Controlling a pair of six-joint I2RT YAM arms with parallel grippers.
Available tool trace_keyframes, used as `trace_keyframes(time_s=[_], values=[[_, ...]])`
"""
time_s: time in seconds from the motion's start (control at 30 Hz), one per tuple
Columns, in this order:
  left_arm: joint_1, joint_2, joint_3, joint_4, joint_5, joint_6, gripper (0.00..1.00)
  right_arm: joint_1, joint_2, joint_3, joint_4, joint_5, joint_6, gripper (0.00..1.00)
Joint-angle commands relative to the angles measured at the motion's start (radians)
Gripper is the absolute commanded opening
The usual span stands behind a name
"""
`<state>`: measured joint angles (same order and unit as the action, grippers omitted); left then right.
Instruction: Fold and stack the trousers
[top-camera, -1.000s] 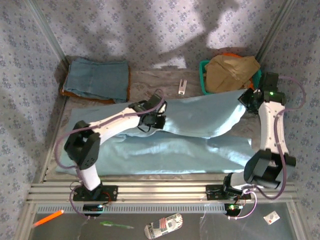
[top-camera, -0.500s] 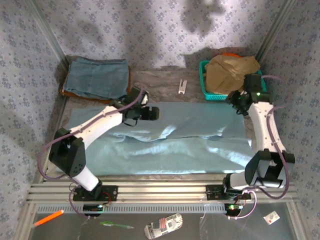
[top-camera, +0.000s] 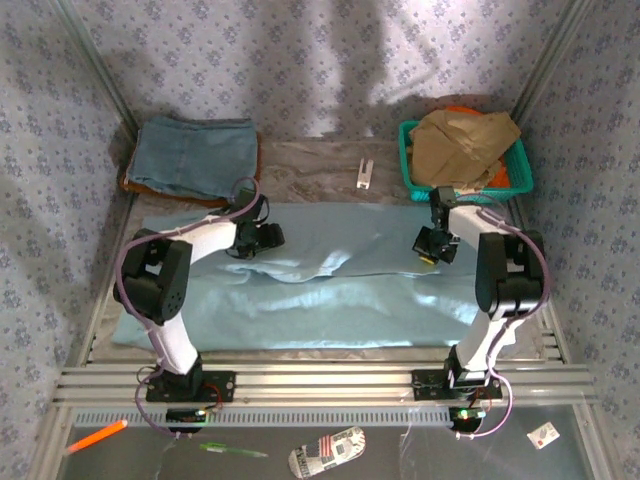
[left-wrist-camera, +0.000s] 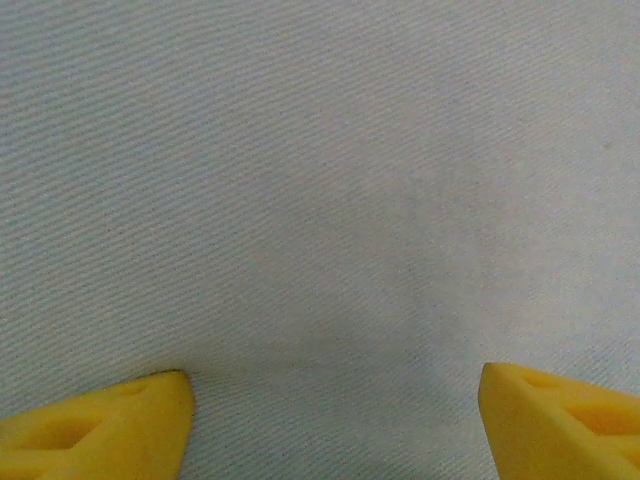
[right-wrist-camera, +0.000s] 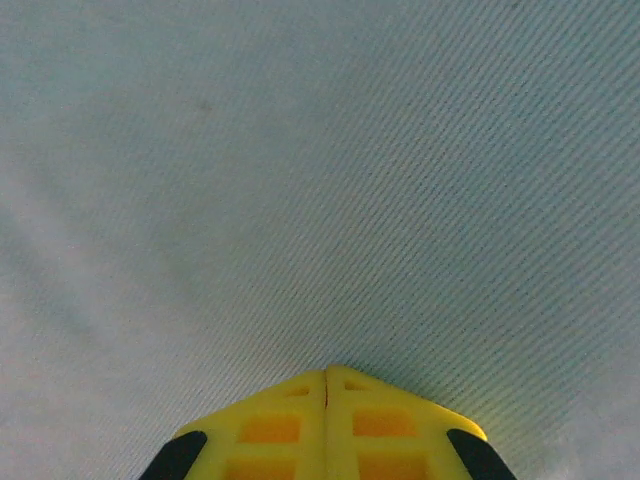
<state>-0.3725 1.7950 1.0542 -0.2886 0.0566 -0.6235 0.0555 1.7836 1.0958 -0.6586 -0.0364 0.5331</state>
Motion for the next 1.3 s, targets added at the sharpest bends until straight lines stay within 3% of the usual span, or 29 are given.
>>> trace_keyframes(time_s=[0.0,0.27,0.37,0.5,0.63,0.87,1.07,1.27], values=[[0.029,0.084,0.01,0.044,0.034,-0.004,0.74,-0.002,0.065,0.05,0.005,0.055,-0.015,0.0],[0.062,0.113,0.069,0.056,0.043,0.076,0.75,0.0,0.181,0.212,-0.047,0.12,-0.039,0.0],[0.062,0.063,0.07,0.032,0.037,0.101,0.8,0.012,0.154,0.239,-0.068,0.142,-0.04,0.01],[0.063,-0.096,0.03,-0.018,-0.014,0.098,0.9,0.042,0.038,0.228,-0.104,0.142,-0.04,0.11],[0.061,-0.313,-0.032,-0.131,-0.092,0.068,0.96,0.12,-0.153,0.166,-0.145,0.182,-0.027,0.3],[0.066,-0.682,-0.288,-0.227,-0.196,-0.057,0.97,0.327,-0.323,-0.038,-0.07,0.093,0.069,0.34],[0.078,-0.886,-0.505,-0.222,-0.193,-0.161,0.98,0.513,-0.24,-0.111,0.046,0.055,0.157,0.31],[0.079,-0.884,-0.624,-0.165,-0.145,-0.196,0.97,0.548,-0.126,-0.184,0.136,0.039,0.175,0.3]])
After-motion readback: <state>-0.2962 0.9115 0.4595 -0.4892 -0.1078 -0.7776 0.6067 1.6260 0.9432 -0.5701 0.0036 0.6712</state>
